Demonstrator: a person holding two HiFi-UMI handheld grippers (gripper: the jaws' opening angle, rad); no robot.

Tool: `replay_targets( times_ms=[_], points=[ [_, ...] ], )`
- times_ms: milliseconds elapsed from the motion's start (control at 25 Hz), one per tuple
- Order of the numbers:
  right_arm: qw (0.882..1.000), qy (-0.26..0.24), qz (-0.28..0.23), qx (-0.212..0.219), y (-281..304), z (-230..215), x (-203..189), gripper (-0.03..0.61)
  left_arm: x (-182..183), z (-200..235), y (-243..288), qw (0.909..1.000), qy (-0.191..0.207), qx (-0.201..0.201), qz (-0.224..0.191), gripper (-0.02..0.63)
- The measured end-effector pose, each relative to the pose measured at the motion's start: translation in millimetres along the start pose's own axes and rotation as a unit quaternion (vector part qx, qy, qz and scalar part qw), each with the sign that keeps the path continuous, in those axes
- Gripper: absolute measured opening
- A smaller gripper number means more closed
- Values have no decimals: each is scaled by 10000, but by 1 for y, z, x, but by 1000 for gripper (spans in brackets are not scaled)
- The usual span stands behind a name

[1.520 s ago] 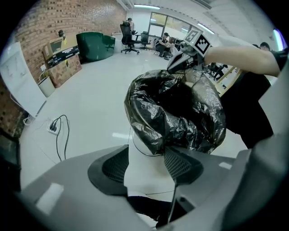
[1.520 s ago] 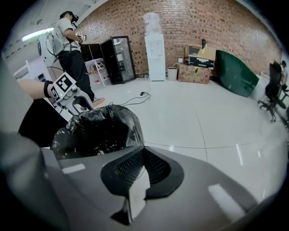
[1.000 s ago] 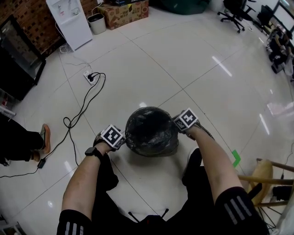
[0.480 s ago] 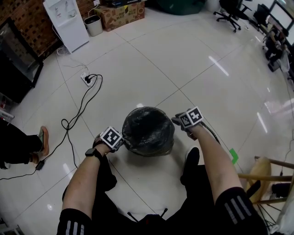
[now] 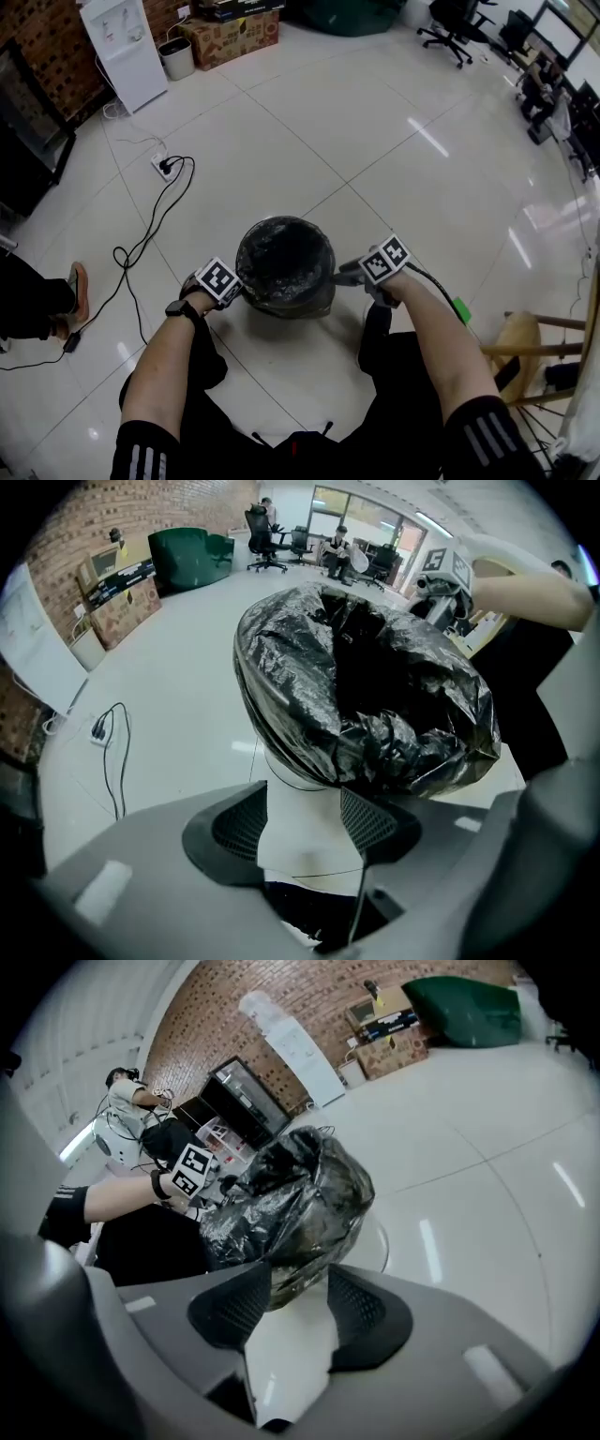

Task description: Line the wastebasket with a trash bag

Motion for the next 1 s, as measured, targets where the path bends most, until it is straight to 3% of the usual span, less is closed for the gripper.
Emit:
replay_targets(
  times_ms=[280, 360, 480, 600, 1000],
  points=[
    [9996, 58, 17, 293, 8, 14, -15, 195, 0, -6, -1, 10000, 82, -48, 19, 241],
    [9999, -40, -111, 73, 10, 9, -13, 143, 1, -5, 0, 9999, 124, 5, -7, 241],
    [9973, -254, -192, -662, 15, -12, -8, 45, 2, -6, 2, 9999, 136, -13, -11, 241],
    [9932, -417, -108, -1083, 26, -27, -6, 41, 2, -8, 5, 9999, 124, -50, 0, 241],
    [9880, -491, -44, -1461, 35, -36, -1, 84, 1, -8, 5, 9999, 127, -68, 7, 241]
  ],
)
Point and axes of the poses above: the fingertips, and each gripper's own axes: y forward along the fingers, z to its left, x out of its top, the point moved 4 cm from there along -y, backward along the fingers, and after that the axes turned 13 degrees about y, right-handed, at the moved point
